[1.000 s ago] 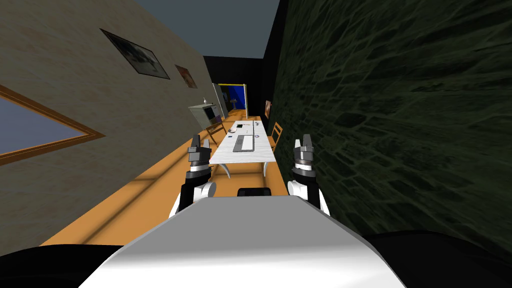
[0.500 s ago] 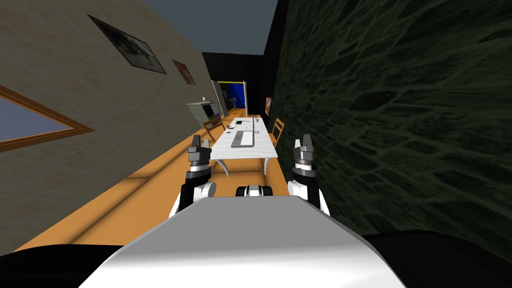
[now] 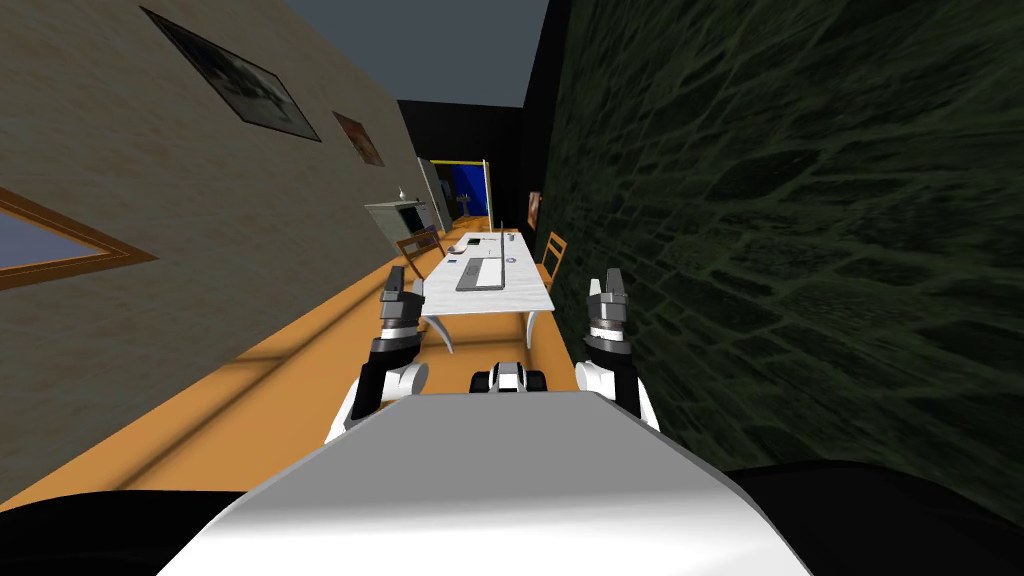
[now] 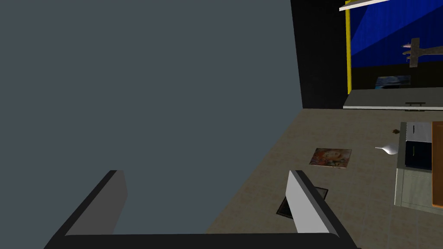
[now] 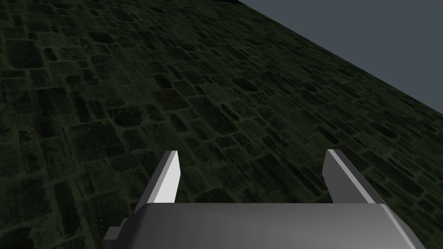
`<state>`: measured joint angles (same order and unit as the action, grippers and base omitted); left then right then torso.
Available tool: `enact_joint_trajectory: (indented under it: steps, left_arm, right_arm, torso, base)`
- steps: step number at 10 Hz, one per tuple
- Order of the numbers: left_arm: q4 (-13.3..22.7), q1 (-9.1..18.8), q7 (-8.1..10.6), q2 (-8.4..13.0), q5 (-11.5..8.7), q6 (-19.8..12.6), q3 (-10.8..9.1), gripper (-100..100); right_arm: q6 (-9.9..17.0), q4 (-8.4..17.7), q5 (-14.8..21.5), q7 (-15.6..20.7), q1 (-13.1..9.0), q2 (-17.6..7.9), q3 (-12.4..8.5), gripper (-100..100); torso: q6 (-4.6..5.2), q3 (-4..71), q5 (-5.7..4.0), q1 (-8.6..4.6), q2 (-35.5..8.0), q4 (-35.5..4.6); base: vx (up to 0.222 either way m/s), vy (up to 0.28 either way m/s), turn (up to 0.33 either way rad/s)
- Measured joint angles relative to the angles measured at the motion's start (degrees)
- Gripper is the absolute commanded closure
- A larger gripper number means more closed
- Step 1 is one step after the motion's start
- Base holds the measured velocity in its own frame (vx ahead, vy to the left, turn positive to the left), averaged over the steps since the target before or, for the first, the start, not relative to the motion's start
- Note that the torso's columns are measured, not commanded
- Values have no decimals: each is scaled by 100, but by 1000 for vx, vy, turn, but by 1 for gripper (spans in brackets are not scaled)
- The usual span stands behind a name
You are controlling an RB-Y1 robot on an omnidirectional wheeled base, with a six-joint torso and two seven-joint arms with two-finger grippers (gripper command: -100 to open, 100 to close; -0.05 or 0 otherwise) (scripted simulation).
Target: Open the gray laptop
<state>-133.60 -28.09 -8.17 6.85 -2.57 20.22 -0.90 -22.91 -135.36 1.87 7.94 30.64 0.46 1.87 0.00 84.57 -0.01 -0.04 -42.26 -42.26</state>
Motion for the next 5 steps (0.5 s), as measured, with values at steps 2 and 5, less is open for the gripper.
enact_joint_trajectory:
  steps: [2, 5]
  left_arm:
    - [22, 122, 5, 162, -7, -272, -82, -100]
    - [38, 308, 9, 361, -13, -735, -216, -100]
  right_arm:
    - [0, 0, 0, 0, 0, 0, 0, 0]
    - [0, 0, 0, 0, 0, 0, 0, 0]
  torso:
    - [0, 0, 0, 2, -3, -2]
    - [0, 2, 1, 3, 0, -2]
  base:
    - [30, -58, -62]
    - [37, -58, -55]
